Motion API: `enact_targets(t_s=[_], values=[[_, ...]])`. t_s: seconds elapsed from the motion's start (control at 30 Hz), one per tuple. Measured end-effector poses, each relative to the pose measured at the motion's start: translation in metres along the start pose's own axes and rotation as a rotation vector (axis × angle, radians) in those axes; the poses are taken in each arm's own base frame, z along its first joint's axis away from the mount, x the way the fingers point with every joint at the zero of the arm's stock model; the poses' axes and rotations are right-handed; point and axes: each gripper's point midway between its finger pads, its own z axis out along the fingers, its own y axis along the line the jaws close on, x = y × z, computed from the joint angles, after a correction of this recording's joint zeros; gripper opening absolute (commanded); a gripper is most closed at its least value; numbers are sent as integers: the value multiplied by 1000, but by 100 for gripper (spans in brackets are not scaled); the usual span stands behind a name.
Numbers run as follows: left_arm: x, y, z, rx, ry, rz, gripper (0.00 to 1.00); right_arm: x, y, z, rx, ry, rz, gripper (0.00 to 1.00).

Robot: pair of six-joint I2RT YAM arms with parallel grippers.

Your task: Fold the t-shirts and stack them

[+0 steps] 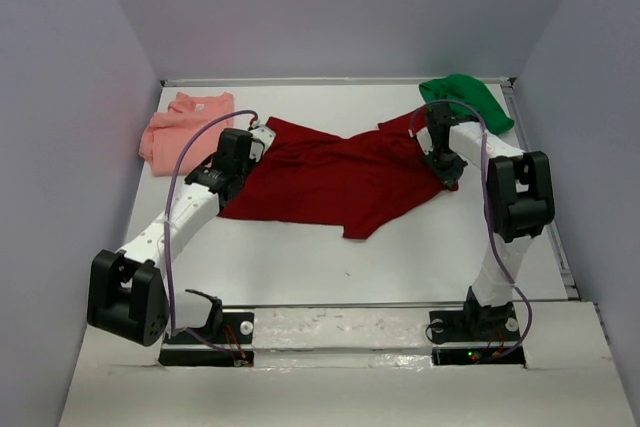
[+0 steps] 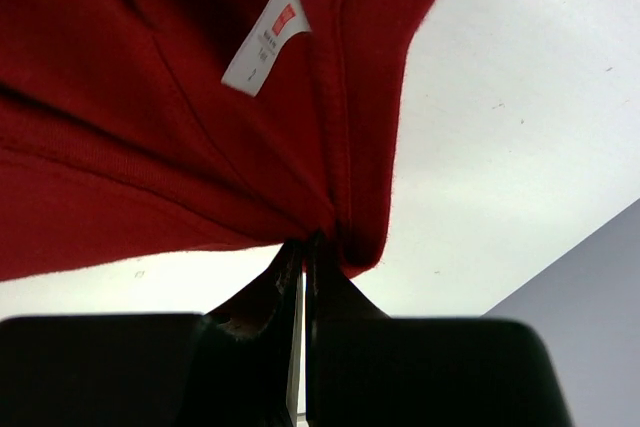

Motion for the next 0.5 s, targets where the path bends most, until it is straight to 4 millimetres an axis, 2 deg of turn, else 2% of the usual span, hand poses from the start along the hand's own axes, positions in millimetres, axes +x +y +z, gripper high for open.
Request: enact_targets(t_s=[0.17,0.33,0.4,0.5], values=[[24,-10,0,26,27,65,33,1,-6,10,24,17,11,0],[69,-27,7,54,123,171,36,3,-15,11,41,22,29,0],[82,-34,8,80,146,198,37,2,-19,10,47,18,37,0],[83,-41,10,119,136,203,36,-1,-24,8,54,8,48,0]])
